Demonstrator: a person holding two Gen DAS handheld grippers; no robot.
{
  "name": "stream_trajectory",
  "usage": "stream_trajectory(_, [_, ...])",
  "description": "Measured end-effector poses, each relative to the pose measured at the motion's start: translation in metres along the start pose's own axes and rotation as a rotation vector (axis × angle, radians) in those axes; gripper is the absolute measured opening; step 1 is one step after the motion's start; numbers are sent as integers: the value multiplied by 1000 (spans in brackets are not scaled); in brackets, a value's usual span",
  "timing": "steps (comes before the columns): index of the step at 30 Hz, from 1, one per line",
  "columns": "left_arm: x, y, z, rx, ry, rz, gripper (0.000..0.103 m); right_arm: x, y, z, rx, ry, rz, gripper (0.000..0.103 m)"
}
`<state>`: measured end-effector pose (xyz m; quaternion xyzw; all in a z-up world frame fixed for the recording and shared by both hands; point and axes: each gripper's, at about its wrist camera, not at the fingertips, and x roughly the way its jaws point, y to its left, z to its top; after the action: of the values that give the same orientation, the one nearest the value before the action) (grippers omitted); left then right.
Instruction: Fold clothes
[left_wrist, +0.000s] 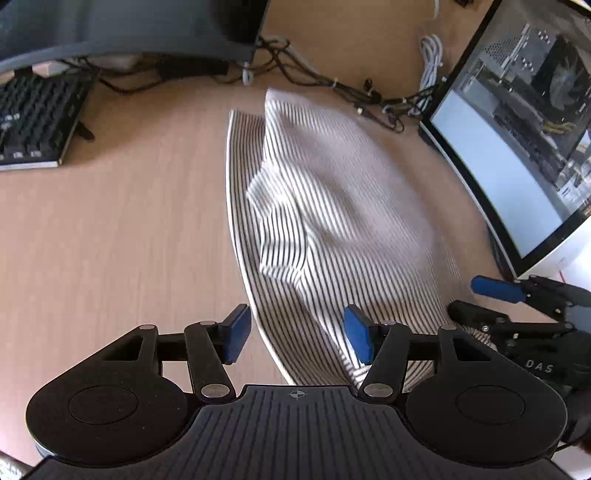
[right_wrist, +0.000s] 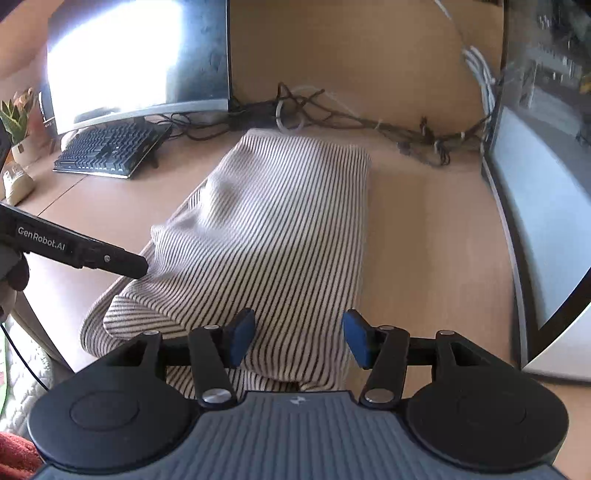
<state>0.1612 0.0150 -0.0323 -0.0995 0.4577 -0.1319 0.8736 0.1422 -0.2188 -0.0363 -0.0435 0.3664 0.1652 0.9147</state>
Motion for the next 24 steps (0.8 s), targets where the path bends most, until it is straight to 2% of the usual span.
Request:
stream_trajectory(5, [-8, -7, 4, -4, -28, -61, 67, -8, 1, 22, -6, -63, -8, 61])
stream_trajectory(8, [0, -17, -3, 27, 3, -82, 67, 13, 3, 15, 14, -14, -3, 62])
stream_trajectory(10, [8, -22, -10, 53, 33, -77, 65, 28, 6, 4, 12, 32, -7, 62])
stream_trajectory(12, [13, -25, -16, 77, 50, -66, 66, 26, 6, 1, 23, 28, -11, 62])
stream_trajectory(16, [6, -20, -11, 74, 27, -47, 66, 4, 6, 7, -29, -5, -28, 63])
stream_trajectory(18, [2, -16, -8, 64, 13, -43, 67, -4, 7, 5, -67, -17, -33, 67])
stream_trajectory(20, [2, -12, -5, 48, 4, -45, 69, -2, 3, -1, -46, 6, -26, 69])
stream_trajectory(24, [15, -12, -10, 75, 58, 2, 69, 10, -7, -16, 55, 37, -3, 69])
